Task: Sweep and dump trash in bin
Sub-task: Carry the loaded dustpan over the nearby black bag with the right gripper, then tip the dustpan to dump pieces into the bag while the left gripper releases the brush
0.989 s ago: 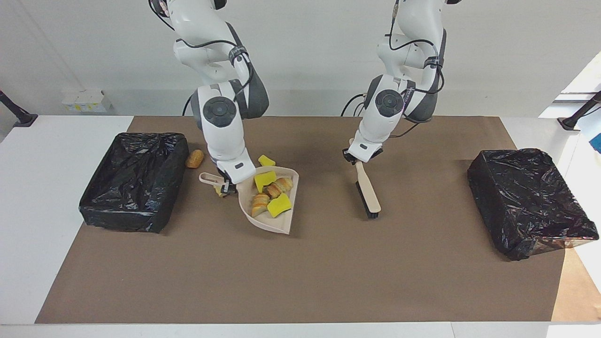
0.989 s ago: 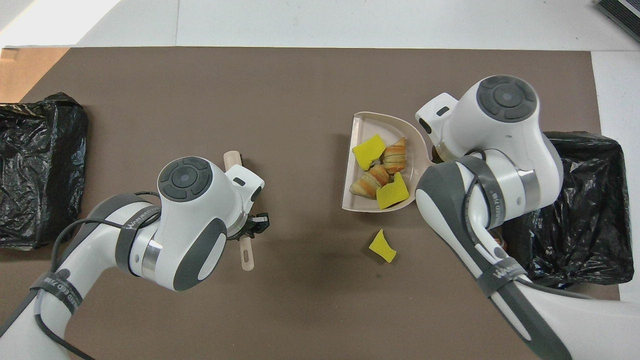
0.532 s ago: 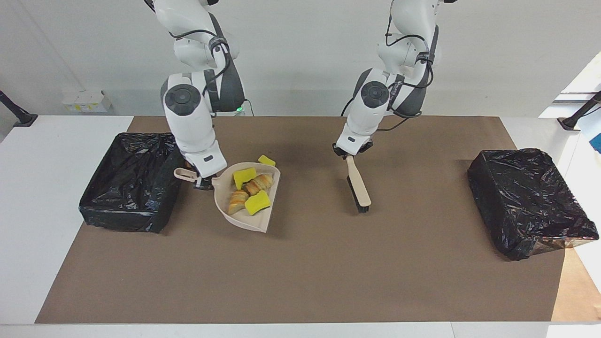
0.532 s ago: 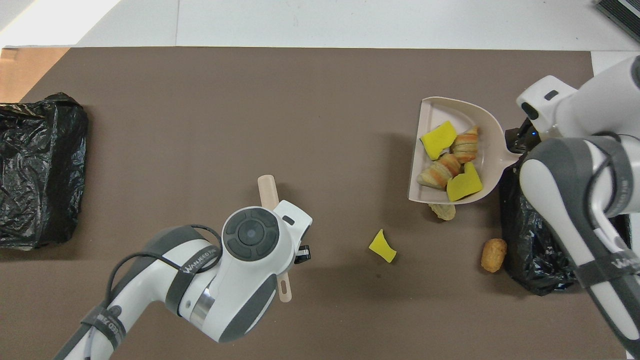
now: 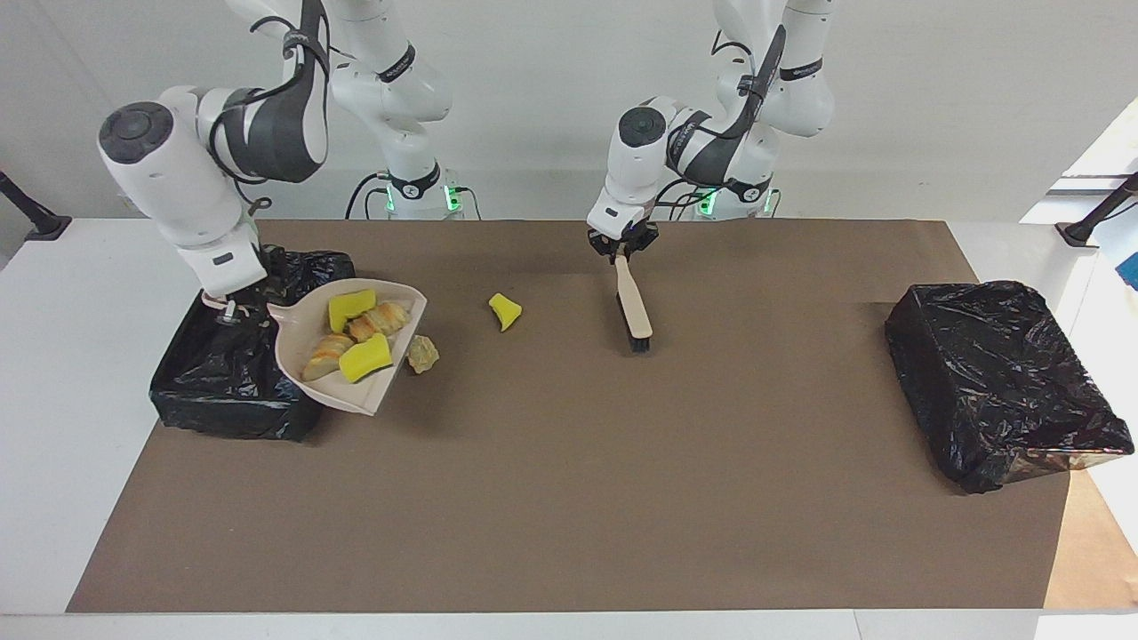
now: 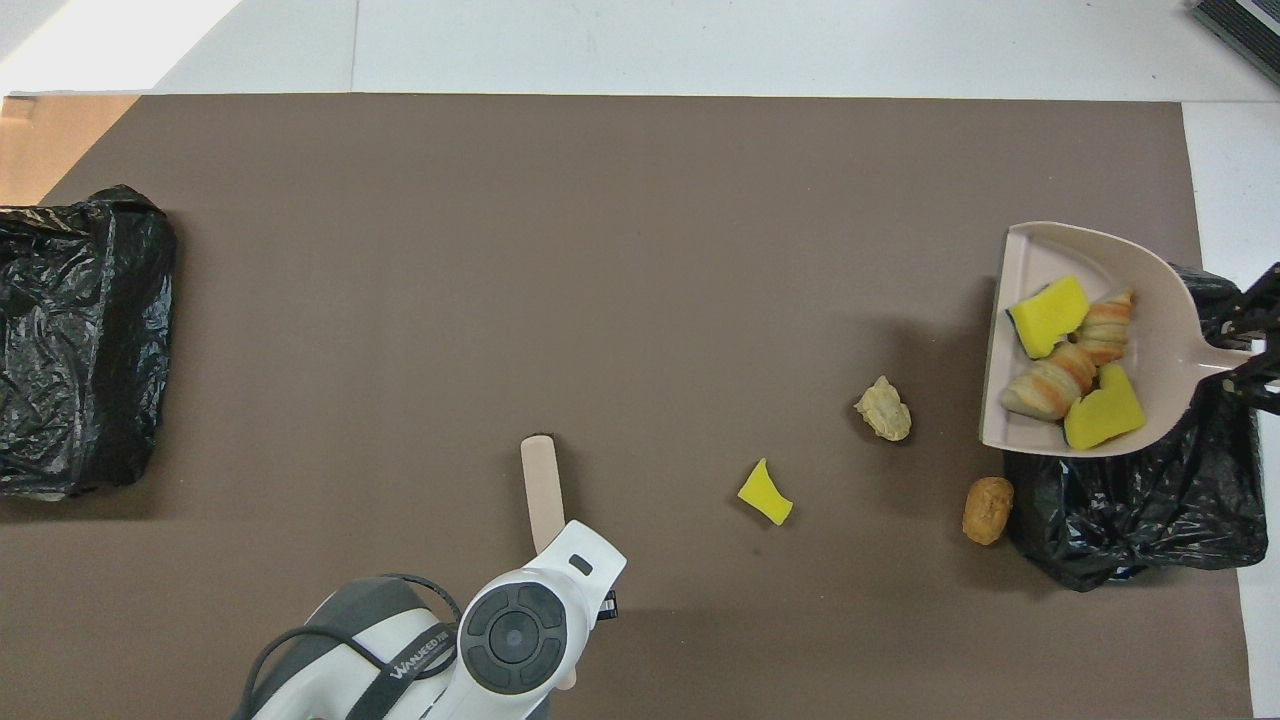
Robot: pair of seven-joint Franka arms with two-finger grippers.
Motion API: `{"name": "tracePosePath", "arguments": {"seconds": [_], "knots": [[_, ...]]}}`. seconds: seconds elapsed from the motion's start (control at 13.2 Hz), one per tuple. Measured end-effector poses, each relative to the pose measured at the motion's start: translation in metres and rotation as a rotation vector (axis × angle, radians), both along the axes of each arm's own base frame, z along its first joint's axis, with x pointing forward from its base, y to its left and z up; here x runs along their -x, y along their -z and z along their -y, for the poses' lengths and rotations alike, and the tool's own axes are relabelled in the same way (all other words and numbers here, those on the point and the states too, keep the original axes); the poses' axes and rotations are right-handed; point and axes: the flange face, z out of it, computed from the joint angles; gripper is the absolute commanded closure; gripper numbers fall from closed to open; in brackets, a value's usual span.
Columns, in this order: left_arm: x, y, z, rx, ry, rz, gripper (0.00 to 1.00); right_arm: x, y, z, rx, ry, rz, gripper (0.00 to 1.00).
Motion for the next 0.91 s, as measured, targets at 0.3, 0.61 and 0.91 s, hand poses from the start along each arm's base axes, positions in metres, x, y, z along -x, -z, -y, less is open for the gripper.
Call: {"name": "tracePosePath", "arguments": {"seconds": [0.3,0.61,0.91], "knots": [[-0.034,-0.024,-0.005,0.024,-0.113,0.019,0.00,0.009,0.006,0.035,0.191,-0.052,-0.034,1.00],[-0.102,-0.061,-0.046,0.067,-0.266,0.065,0.00,0.011,0.014,0.042,0.347,-0.121,-0.084,1.00],[-0.164,-0.089,-0.086,0.090,-0.256,0.088,0.00,0.010,0.010,0.043,0.453,-0.155,-0.109,1.00]]}}
